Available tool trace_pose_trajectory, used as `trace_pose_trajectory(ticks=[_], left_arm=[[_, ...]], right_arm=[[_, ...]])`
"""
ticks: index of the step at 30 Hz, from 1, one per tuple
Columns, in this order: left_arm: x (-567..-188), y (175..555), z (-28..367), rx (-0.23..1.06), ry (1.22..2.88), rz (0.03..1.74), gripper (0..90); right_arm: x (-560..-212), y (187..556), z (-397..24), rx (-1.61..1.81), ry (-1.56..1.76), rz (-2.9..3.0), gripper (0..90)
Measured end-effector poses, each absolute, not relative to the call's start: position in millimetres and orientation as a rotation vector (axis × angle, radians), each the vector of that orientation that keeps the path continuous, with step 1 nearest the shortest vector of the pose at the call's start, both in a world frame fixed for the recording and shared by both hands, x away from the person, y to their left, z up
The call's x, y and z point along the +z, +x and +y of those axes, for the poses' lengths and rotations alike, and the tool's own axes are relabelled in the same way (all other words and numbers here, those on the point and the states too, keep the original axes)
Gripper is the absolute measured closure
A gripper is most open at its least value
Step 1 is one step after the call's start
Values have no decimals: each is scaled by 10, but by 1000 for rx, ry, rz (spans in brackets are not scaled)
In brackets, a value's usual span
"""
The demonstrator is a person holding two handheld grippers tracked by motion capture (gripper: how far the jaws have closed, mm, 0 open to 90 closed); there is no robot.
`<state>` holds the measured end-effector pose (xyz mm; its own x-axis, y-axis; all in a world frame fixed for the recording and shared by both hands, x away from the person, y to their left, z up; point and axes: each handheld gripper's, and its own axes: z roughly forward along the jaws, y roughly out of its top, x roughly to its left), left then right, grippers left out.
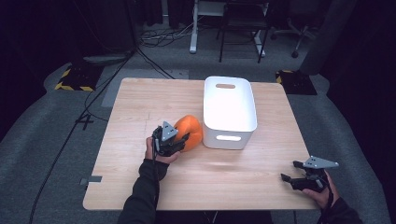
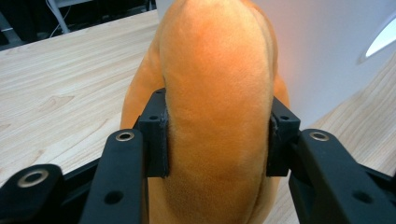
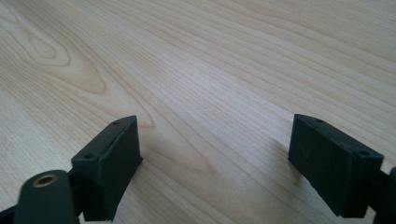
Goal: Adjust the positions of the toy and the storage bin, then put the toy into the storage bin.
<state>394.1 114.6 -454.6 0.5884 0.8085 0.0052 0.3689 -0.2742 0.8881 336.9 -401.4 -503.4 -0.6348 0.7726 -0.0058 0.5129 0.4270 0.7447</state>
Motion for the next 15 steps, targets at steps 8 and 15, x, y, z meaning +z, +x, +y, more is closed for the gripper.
trace_pose_trajectory(ticks=[8,15], left_arm=[[-4551,3938,1147,587,1857,942,554],[-4534,3929,1116,590,1837,943,574]], right_arm=[[-5035,3373,-4014,1040,1102,2336,168],[-5035,3373,-4014,1040,1102,2336,168]])
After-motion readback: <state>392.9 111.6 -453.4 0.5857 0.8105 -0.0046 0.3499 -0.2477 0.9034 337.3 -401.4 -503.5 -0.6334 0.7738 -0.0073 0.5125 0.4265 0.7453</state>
